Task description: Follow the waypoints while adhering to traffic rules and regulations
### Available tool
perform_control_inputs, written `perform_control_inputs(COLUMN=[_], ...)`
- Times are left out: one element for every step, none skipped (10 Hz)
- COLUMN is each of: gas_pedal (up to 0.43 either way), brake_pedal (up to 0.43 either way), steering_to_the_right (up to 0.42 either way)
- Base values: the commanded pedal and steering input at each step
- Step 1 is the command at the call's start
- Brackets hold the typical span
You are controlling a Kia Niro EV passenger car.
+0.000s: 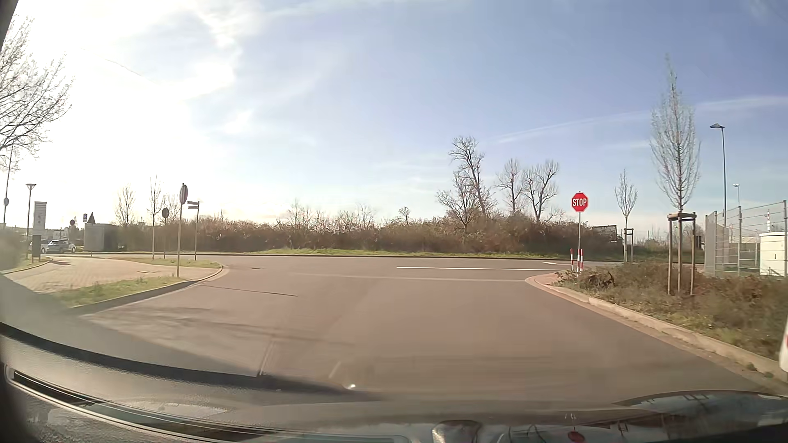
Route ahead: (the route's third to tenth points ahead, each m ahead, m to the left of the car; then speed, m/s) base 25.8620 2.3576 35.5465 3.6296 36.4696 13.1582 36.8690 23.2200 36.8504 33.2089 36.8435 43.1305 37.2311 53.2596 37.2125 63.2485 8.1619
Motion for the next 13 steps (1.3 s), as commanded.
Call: perform_control_inputs(gas_pedal=[0.0,0.0,0.0,0.0,0.0,0.0,0.0,0.0,0.0,0.0,0.0,0.0,0.0], brake_pedal=[0.0,0.0,0.0,0.0,0.0,0.0,0.0,0.0,0.0,0.0,0.0,0.0,0.0], steering_to_the_right=[0.004,0.005,0.005,0.005,0.005,0.005,0.004,0.004,0.004,0.006,0.01,0.012,0.016])
